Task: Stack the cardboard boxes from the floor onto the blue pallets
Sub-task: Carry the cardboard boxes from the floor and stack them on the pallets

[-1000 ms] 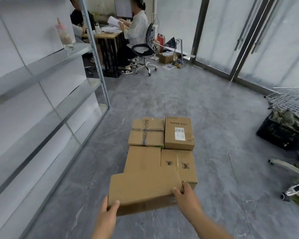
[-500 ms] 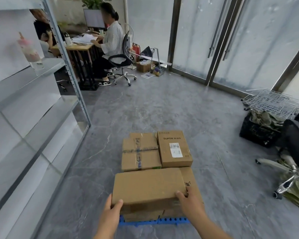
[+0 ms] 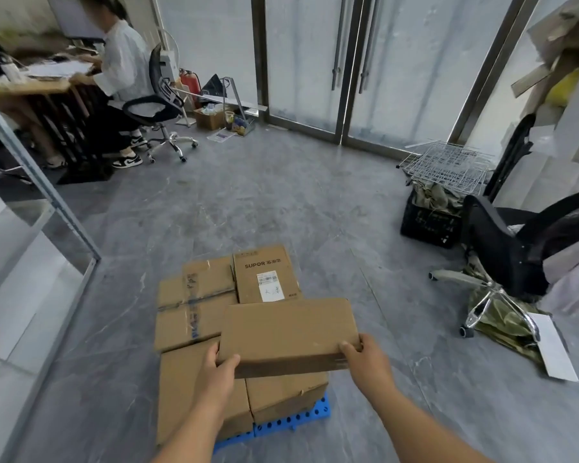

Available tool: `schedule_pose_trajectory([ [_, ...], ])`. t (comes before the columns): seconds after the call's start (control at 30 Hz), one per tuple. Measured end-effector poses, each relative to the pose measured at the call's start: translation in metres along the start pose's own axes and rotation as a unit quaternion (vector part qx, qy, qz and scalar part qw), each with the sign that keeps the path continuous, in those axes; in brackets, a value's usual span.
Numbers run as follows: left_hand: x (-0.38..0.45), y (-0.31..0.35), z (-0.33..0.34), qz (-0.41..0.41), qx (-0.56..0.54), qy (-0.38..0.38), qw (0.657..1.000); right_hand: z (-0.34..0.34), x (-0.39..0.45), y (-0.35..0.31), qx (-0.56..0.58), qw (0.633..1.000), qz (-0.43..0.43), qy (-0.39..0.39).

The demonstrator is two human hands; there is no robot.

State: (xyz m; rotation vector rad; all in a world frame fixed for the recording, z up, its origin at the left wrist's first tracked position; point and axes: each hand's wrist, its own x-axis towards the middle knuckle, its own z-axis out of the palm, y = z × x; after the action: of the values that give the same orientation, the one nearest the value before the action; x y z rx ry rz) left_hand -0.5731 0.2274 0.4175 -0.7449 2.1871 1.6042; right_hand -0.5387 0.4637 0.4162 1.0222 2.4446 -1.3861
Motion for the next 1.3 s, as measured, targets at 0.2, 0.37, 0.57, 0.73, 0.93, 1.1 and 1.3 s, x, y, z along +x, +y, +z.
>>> schedule_pose_trajectory([
  [0.2, -0.011, 0.048, 0.124, 0.021, 0.013, -0.015, 1.000, -0.105, 0.070, 0.031, -0.017, 1.000, -0.003, 0.000],
  [0.37, -0.010, 0.075, 0.201, 0.012, -0.003, -0.042, 0.999, -0.177, 0.123, 0.044, -0.048, 0.999, -0.007, -0.013],
  [0.57, 0.015, 0.098, 0.242, 0.010, -0.003, -0.024, 1.000, -0.193, 0.183, 0.040, -0.032, 0.999, -0.005, -0.028],
  [0.73, 0.054, 0.114, 0.276, -0.008, -0.036, -0.009, 0.999, -0.195, 0.241, 0.023, -0.042, 0.998, 0.001, -0.047],
  [0.93, 0.130, 0.168, 0.316, 0.006, -0.056, 0.019, 0.998, -0.204, 0.339, -0.034, -0.058, 0.996, -0.025, -0.058],
  [1.1, 0.190, 0.220, 0.330, -0.004, -0.087, 0.036, 0.996, -0.201, 0.418, -0.094, -0.102, 0.991, -0.036, -0.080],
  [1.3, 0.262, 0.263, 0.317, -0.033, -0.092, 0.074, 0.992, -0.167, 0.491, -0.158, -0.125, 0.984, -0.053, -0.119],
])
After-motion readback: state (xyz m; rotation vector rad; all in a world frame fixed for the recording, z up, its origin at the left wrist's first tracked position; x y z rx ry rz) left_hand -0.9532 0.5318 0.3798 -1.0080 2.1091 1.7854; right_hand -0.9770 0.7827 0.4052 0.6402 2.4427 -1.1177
